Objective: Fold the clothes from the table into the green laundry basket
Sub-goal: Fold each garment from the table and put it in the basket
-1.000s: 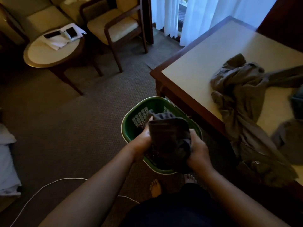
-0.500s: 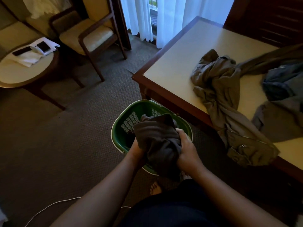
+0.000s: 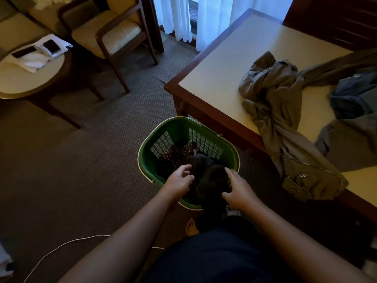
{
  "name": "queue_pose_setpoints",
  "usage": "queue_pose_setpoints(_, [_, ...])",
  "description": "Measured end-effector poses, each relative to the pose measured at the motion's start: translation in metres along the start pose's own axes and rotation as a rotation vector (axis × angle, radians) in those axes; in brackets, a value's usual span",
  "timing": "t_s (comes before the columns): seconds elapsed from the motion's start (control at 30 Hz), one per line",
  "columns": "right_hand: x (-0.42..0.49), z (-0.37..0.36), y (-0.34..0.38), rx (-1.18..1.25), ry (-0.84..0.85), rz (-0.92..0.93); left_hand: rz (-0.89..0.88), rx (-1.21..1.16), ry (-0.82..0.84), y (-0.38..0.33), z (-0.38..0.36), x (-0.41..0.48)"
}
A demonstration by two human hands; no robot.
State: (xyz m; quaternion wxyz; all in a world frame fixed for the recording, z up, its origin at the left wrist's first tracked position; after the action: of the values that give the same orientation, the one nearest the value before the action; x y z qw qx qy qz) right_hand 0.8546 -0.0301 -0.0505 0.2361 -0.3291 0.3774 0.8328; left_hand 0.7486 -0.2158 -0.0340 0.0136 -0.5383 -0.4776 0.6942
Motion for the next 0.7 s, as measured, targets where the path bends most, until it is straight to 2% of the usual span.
queue_pose_setpoints(0.2, [0.018,-0.017,0.003,0.012,0.032,-0.005,0.057,0.076,-0.017,0.010,-0.007,0.013])
queue_pose_setpoints(0.33, [0.041,-0.044,-0.019,0.087,0.103,-0.141,0.118,0.126,-0.014,0.026,-0.019,0.026])
queue_pose_setpoints(0.4, [0.066,-0.070,-0.059,0.239,0.130,-0.291,0.164,0.160,-0.006,0.042,-0.024,0.034])
queue_pose_setpoints(0.47, [0.113,-0.123,-0.145,0.451,0.131,-0.487,0.213,0.181,0.007,0.059,-0.028,0.040])
queue_pose_setpoints(0.53, [0.130,-0.169,-0.180,0.666,0.201,-0.555,0.248,0.191,-0.001,0.073,-0.028,0.044])
queue_pose_setpoints(0.6, [0.128,-0.184,-0.167,0.818,0.240,-0.530,0.270,0.174,-0.015,0.084,-0.027,0.045])
queue_pose_setpoints(0.7, [0.099,-0.156,-0.119,0.736,0.198,-0.586,0.295,0.153,-0.019,0.099,-0.024,0.047])
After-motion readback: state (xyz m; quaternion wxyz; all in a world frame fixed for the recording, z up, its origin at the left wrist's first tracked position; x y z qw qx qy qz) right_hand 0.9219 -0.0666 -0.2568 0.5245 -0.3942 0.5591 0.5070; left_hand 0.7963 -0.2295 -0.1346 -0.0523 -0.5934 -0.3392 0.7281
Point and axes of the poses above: each hand's wrist, its own x-axis towards the middle knuckle, its own z-axis out of the back of the hand, y = z × x, the point moved 9 cm from there along x, towards the middle knuckle, and after that the axes turned 12 degrees about y, right-handed, at the moved point
